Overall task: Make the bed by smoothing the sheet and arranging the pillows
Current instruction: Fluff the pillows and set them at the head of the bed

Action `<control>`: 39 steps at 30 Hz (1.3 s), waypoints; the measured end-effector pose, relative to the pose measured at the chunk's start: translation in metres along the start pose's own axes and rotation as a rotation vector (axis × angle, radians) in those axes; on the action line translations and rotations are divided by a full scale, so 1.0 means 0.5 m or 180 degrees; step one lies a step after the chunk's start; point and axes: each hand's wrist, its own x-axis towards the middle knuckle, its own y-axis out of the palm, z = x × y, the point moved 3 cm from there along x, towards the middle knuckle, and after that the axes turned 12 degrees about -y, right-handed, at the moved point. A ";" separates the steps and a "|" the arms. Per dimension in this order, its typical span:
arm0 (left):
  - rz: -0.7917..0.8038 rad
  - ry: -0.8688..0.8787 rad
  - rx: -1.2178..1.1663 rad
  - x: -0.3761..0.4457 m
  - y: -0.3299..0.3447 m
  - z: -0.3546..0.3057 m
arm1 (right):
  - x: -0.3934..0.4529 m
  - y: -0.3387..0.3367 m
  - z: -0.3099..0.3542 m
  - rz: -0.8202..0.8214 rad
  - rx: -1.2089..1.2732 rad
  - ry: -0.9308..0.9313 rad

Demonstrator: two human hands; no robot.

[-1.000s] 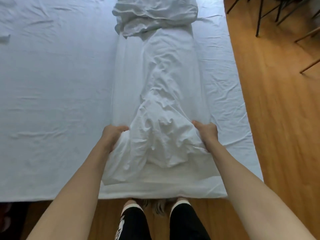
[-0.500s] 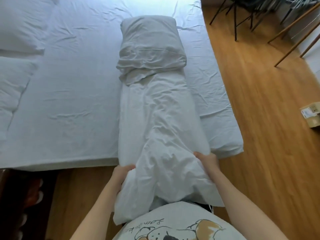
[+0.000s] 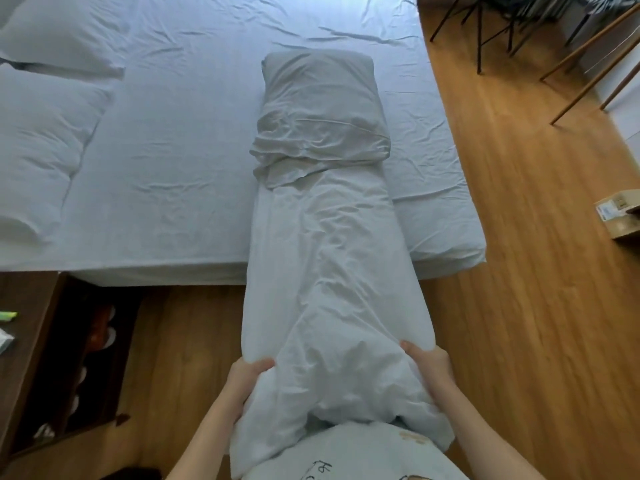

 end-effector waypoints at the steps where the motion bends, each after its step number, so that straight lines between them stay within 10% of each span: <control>1: 0.0018 -0.0010 -0.0026 -0.008 -0.005 0.020 | -0.017 -0.003 -0.015 0.0016 0.0005 0.0017; 24: -0.0353 -0.0263 -0.0254 -0.131 0.081 0.402 | -0.197 -0.160 -0.346 0.0155 0.0010 0.0324; 39: -0.0547 -0.0331 -0.0212 -0.128 0.117 0.268 | -0.083 -0.164 -0.247 0.0264 0.0107 0.0330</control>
